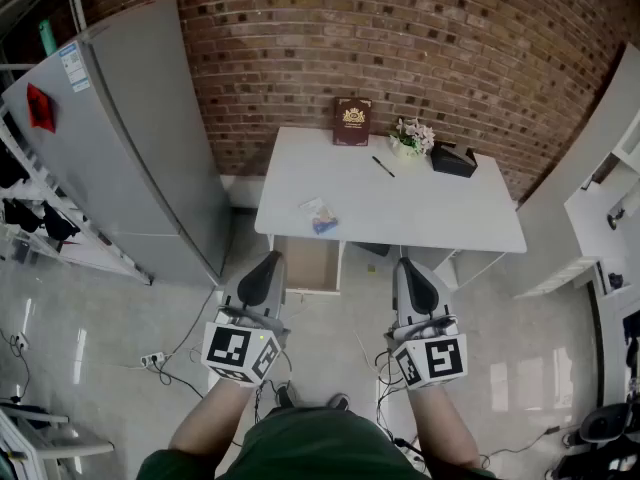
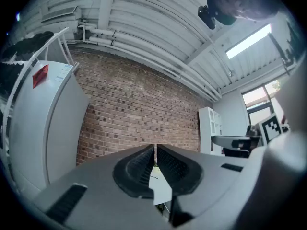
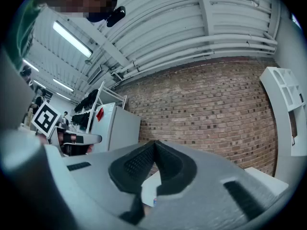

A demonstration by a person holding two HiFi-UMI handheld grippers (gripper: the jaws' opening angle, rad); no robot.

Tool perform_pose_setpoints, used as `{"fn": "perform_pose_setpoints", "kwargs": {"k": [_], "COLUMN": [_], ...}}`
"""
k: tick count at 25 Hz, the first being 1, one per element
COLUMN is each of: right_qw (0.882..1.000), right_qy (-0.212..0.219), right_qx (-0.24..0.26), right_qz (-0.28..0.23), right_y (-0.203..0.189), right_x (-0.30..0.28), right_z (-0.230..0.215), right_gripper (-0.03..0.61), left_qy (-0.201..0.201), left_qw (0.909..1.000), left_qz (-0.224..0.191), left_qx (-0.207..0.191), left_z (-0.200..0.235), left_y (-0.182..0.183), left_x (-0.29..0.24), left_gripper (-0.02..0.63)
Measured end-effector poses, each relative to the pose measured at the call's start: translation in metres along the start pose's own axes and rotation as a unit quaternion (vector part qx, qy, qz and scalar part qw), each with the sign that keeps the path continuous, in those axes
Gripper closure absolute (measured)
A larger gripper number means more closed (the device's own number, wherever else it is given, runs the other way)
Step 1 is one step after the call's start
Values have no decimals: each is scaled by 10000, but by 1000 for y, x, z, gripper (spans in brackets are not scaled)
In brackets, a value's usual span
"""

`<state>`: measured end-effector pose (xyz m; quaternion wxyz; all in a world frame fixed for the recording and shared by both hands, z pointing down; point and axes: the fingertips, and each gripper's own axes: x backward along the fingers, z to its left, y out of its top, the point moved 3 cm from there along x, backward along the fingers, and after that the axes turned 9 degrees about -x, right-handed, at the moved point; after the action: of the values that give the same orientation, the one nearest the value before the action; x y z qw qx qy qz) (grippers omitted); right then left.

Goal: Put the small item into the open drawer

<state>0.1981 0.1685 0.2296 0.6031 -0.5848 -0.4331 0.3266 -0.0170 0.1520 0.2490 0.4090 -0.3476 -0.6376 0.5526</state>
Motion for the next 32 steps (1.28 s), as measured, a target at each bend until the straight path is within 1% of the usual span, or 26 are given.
{"fn": "perform_pose_setpoints", "kwargs": {"k": [10,15,20,26,32], "right_qw": [10000,9996,9989,9978,9967], "right_qy": [89,170,309,497,576], "right_qx": [-36,-188,-319,-444,-559], "right_qz": [0,-112,-113,22,140], "right_y": [-1,1,0,-13,-24], "right_x": [0,7,16,21,8], "right_z": [-12,-25,-42,-60,-67], "right_gripper": [577,575,575,575,575], "left_qy": [54,143,278,462,590], "left_qw": [9998,9997,9991,9978,9968], "left_qz": [-12,22,117,272,369], "left_qx": [-165,-204,-295,-381,-383], "left_z": [-10,-23,-41,-61,-51], "left_y": [3,3,2,-2,-13], "left_x": [-9,-10,-8,-4,-11], "left_gripper": [600,600,600,600,600]}}
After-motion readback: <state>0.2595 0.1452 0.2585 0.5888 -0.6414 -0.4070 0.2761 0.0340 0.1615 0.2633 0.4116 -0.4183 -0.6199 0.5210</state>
